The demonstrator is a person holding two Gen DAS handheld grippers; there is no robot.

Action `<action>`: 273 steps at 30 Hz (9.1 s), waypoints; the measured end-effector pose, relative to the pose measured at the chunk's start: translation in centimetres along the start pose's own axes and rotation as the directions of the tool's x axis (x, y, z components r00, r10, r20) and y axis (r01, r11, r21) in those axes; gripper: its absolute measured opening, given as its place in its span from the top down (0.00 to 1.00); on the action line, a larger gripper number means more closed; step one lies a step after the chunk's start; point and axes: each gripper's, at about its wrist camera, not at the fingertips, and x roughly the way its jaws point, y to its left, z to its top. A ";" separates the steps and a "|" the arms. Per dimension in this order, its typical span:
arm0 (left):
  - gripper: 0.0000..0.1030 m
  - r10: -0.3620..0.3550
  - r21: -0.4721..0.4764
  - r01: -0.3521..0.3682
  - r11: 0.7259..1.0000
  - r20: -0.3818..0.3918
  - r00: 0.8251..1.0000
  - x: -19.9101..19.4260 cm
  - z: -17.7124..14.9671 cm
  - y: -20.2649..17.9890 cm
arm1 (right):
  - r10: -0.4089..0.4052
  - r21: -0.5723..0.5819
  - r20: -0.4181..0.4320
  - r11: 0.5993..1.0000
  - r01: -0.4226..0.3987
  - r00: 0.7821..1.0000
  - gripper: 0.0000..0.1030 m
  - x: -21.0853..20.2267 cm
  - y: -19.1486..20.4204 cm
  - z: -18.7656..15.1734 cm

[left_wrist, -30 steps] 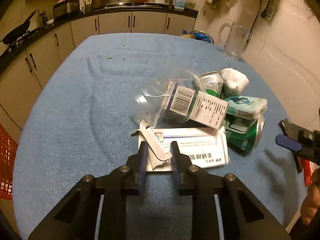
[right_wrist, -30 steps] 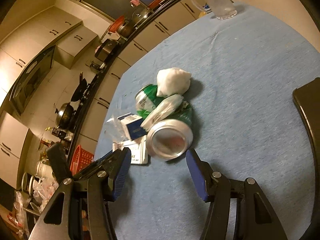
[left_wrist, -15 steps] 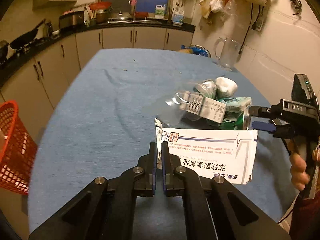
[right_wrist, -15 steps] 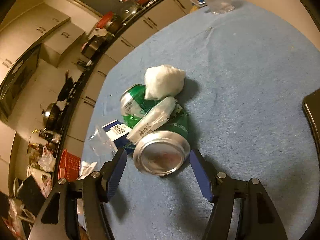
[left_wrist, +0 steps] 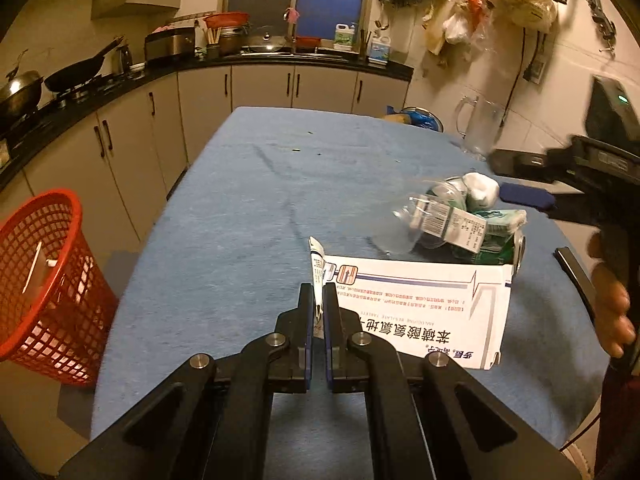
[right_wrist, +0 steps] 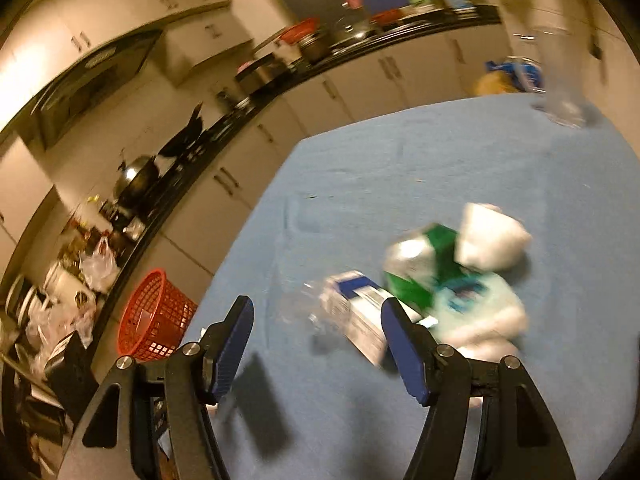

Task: Collect trash
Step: 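Grasp the clear plastic cup with the right tool while the left tool holds the paper box, then carry the paper box and plastic cup over the red wastebasket with both tools, then open the left tool dropping the paper box while the right tool drops the cup, then move both open tools back to the trash pile on the table, then grasp the white tissue pack with the right tool, then grasp the blue-and-white medicine box with the left tool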

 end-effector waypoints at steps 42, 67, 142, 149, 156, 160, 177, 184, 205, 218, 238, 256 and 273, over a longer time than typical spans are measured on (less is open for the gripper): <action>0.96 0.071 -0.031 -0.068 0.997 0.122 0.990 -7.2 0.3 3.3 | 0.240 0.045 -0.023 0.970 -0.239 0.971 0.95 -0.8 5.0 -1.5; 0.96 0.345 -0.218 -0.301 0.928 0.203 0.917 -16.3 0.8 17.2 | 0.357 -0.101 -0.116 0.924 -0.369 0.927 0.94 4.5 19.1 0.4; 0.50 0.350 -0.090 -0.339 0.937 0.236 0.907 -16.4 -1.1 8.6 | 0.260 -0.102 -0.050 0.959 -0.264 0.964 0.50 -0.2 15.9 -5.5; 0.43 0.279 -0.016 -0.288 0.957 0.312 0.908 -19.0 -0.5 3.7 | 0.232 -0.119 0.076 0.968 -0.222 0.970 0.40 -7.6 14.4 -6.4; 0.43 0.203 0.054 -0.233 0.971 0.332 0.921 -19.3 -0.2 -0.2 | 0.195 -0.085 0.134 0.979 -0.185 0.972 0.40 -11.1 11.9 -7.1; 0.41 0.166 0.083 -0.202 0.976 0.321 0.932 -18.8 -0.5 -1.3 | 0.188 -0.059 0.162 0.982 -0.181 0.969 0.40 -12.3 10.4 -7.6; 0.41 0.020 0.132 -0.043 0.990 0.169 0.985 -10.8 0.9 -4.9 | 0.025 0.141 0.180 0.989 -0.051 0.983 0.40 -12.9 -0.7 -8.5; 0.41 -0.007 0.146 -0.012 0.989 0.126 0.992 -7.8 0.9 -5.0 | -0.020 0.270 0.127 0.963 -0.015 0.992 0.40 -10.1 -5.6 -7.6; 0.34 -0.086 0.101 0.087 0.991 -0.016 0.996 -1.2 3.0 -4.8 | 0.046 0.417 0.034 0.907 -0.056 0.998 0.81 -2.6 -11.4 -1.4; 0.28 -0.292 0.158 0.314 0.936 -0.147 0.945 6.5 7.9 -9.3 | 0.112 0.341 0.205 0.923 -0.178 0.972 0.83 -10.2 -10.1 -5.1; 0.26 -0.400 0.218 0.472 0.854 -0.303 0.865 7.2 4.7 -9.2 | 0.113 0.362 0.221 0.913 -0.189 0.969 0.83 -11.4 -10.3 -6.9; 0.23 -0.223 0.440 0.311 0.843 -0.240 0.945 9.0 4.8 -12.0 | 0.129 0.344 0.191 0.920 -0.189 0.973 0.83 -10.8 -9.7 -7.8; 0.63 -0.169 0.399 0.242 0.884 -0.210 0.963 8.6 3.1 -11.8 | 0.115 0.316 0.184 0.933 -0.169 0.976 0.83 -10.6 -8.7 -7.9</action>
